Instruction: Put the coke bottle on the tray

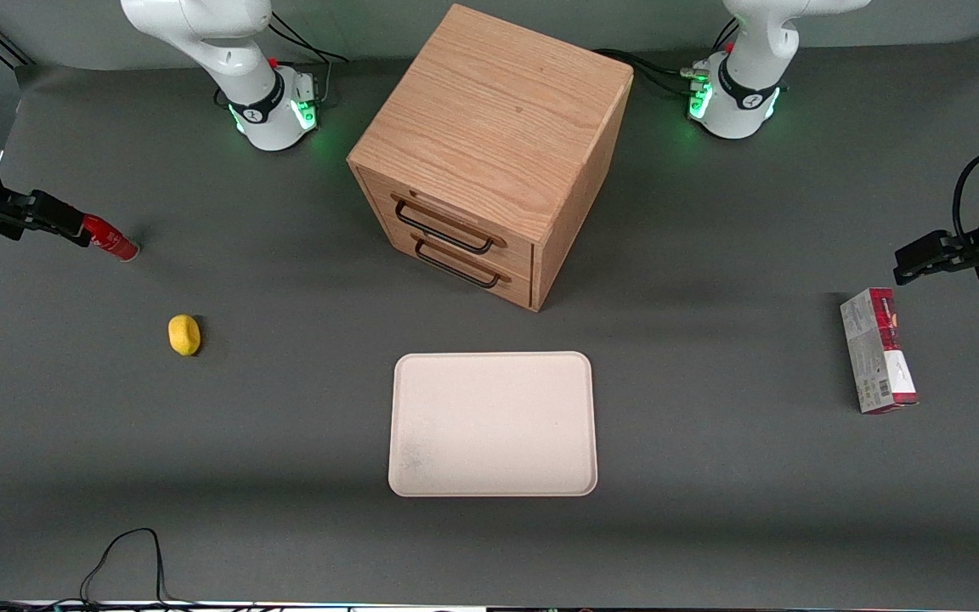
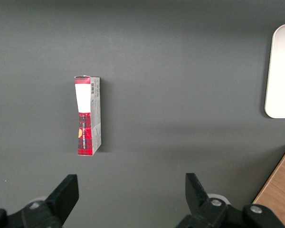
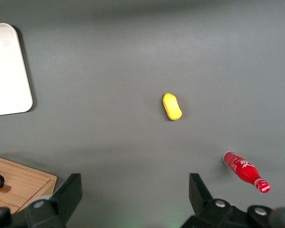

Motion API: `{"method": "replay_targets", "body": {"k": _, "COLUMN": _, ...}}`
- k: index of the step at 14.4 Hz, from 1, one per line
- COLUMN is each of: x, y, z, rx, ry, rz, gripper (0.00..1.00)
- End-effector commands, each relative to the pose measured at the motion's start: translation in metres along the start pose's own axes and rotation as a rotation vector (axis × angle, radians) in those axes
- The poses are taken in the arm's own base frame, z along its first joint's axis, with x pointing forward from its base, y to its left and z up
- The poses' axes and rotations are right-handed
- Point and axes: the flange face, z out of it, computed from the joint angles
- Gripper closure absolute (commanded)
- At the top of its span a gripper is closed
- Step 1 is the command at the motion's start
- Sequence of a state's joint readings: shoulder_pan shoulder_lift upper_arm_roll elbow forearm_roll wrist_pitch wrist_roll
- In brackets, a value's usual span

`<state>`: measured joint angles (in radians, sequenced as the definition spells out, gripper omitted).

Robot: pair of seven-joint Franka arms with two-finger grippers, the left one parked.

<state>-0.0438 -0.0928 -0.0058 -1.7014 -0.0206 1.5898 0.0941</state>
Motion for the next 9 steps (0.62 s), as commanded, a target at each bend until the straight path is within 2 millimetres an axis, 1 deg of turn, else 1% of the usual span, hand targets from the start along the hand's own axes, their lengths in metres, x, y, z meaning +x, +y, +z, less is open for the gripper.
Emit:
{"method": "replay_targets", "body": {"k": 1, "x": -0.003, "y": 0.002, "z": -0.009, "rx": 0.025, "ry": -0.005, "rz": 0.008, "gripper": 0.00}}
{"method": "replay_targets", "body": {"k": 2, "x": -0.005, "y": 0.005, "z": -0.001, "rx": 0.021, "ry": -0.038, "rz": 0.013, "gripper": 0.00}}
{"method": "replay_targets", "body": {"k": 3, "x": -0.007, "y": 0.008, "z": 0.015, "rx": 0.000, "ry": -0.093, "rz": 0.014, "gripper": 0.00}}
{"method": "replay_targets", "body": {"k": 4, "x": -0.008, "y": 0.017, "z": 0.038, "rx": -0.047, "ry": -0.136, "rz": -0.002, "gripper": 0.00}}
{"method": "replay_targets", "body": {"k": 5, "x": -0.008, "y": 0.033, "z": 0.057, "rx": -0.121, "ry": -0.168, "rz": -0.036, "gripper": 0.00}}
{"method": "replay_targets", "body": {"k": 6, "x": -0.009, "y": 0.055, "z": 0.078, "rx": -0.142, "ry": -0.196, "rz": -0.082, "gripper": 0.00}}
{"method": "replay_targets", "body": {"k": 7, "x": -0.013, "y": 0.087, "z": 0.100, "rx": -0.124, "ry": -0.191, "rz": -0.099, "gripper": 0.00}}
{"method": "replay_targets", "body": {"k": 8, "x": -0.021, "y": 0.122, "z": 0.120, "rx": -0.103, "ry": -0.172, "rz": -0.095, "gripper": 0.00}}
{"method": "replay_targets", "body": {"k": 9, "x": -0.032, "y": 0.150, "z": 0.137, "rx": -0.083, "ry": -0.147, "rz": -0.087, "gripper": 0.00}}
